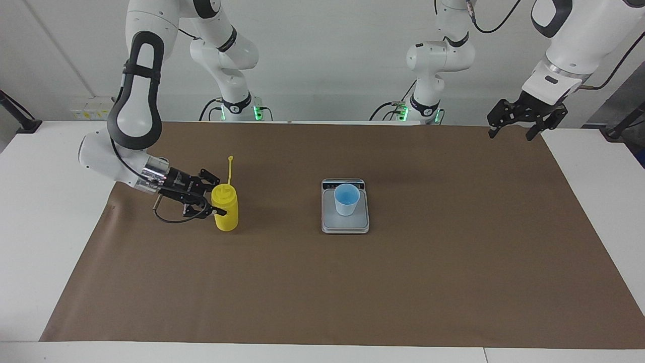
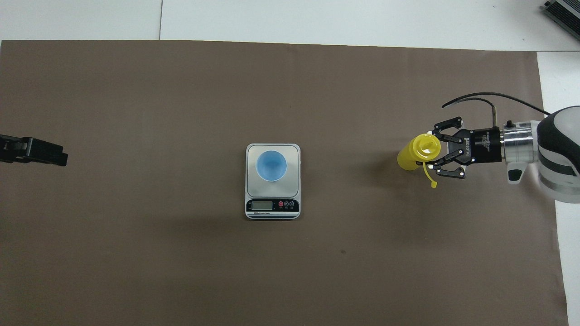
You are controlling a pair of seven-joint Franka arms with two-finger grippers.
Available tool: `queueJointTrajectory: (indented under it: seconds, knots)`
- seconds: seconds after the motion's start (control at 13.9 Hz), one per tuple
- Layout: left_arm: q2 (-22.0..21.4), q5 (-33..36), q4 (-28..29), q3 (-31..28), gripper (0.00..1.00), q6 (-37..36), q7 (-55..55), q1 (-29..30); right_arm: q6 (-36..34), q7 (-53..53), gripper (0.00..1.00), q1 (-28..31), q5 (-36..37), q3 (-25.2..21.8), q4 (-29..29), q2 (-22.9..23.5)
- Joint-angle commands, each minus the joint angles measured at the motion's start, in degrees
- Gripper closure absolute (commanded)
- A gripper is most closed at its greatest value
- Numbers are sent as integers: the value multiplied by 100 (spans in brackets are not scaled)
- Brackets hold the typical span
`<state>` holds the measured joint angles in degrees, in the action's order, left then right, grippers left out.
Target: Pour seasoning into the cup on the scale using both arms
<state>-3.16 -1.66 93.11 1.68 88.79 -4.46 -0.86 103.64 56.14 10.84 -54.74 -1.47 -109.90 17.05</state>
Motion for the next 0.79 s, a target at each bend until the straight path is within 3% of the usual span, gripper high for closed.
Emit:
queueJointTrajectory:
  seconds: [0.0, 0.58, 0.72]
  knots:
    - [-62, -80, 49, -10, 0, -63, -90, 25, -37, -121, 0, 50, 410, 16, -155, -299]
    - [-62, -80, 49, -10, 0, -63, -90, 25, 288, -139, 0, 305, 1903, -20, -59, -325]
    - [-62, -80, 49, -10, 0, -63, -90, 25, 227, -339, 0, 288, 2457, -2, -32, -614]
